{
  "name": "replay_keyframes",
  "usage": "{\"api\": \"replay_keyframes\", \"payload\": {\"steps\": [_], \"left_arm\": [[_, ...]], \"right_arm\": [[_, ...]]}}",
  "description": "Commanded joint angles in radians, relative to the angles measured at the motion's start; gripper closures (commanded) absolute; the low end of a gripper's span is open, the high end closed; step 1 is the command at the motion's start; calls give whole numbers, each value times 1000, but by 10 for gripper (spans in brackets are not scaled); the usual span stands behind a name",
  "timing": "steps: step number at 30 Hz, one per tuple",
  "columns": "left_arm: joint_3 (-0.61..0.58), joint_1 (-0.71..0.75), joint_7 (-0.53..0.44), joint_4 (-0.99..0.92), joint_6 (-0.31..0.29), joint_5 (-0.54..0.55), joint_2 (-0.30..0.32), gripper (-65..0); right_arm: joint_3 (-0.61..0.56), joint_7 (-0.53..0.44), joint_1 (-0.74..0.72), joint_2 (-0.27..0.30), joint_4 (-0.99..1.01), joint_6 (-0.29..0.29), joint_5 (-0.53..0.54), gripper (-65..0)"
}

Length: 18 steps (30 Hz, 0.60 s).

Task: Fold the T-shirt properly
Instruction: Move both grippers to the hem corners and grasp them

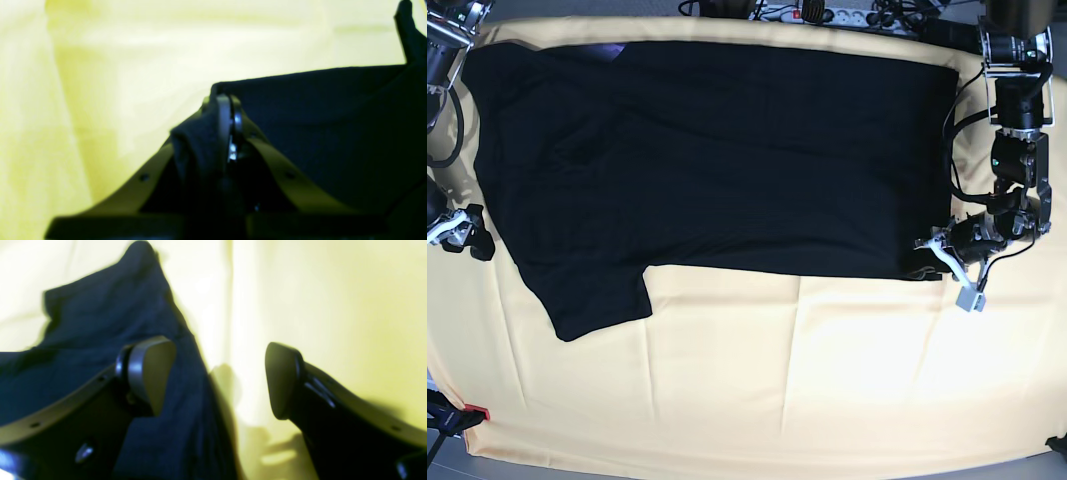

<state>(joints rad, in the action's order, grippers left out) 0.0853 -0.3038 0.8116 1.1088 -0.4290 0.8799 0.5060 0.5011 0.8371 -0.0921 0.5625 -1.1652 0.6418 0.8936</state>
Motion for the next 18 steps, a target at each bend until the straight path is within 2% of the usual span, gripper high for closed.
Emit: {"api": "replay_keyframes", "payload": {"steps": [1, 3, 7, 11, 14, 18], "left_arm": [[8, -26, -22, 13, -5, 10, 20, 0], [8, -26, -18, 13, -5, 10, 20, 0], [8, -26, -19, 13, -5, 11, 20, 0], [8, -26, -19, 13, -16, 11, 20, 0], [8, -26, -19, 13, -30, 13, 20, 0], [8, -26, -19, 13, -31, 14, 21, 0]], "right_arm": [[7, -11, -53, 28, 44, 21, 45, -467], [7, 14, -113, 27, 174, 51, 89, -466], [7, 21, -195, 13, 366, 56, 113, -462], [-13, 60, -219, -21, 395, 56, 114, -445], [-97, 89, -218, -38, 395, 56, 131, -405], [-246, 98, -219, -44, 393, 56, 131, -402]]}}
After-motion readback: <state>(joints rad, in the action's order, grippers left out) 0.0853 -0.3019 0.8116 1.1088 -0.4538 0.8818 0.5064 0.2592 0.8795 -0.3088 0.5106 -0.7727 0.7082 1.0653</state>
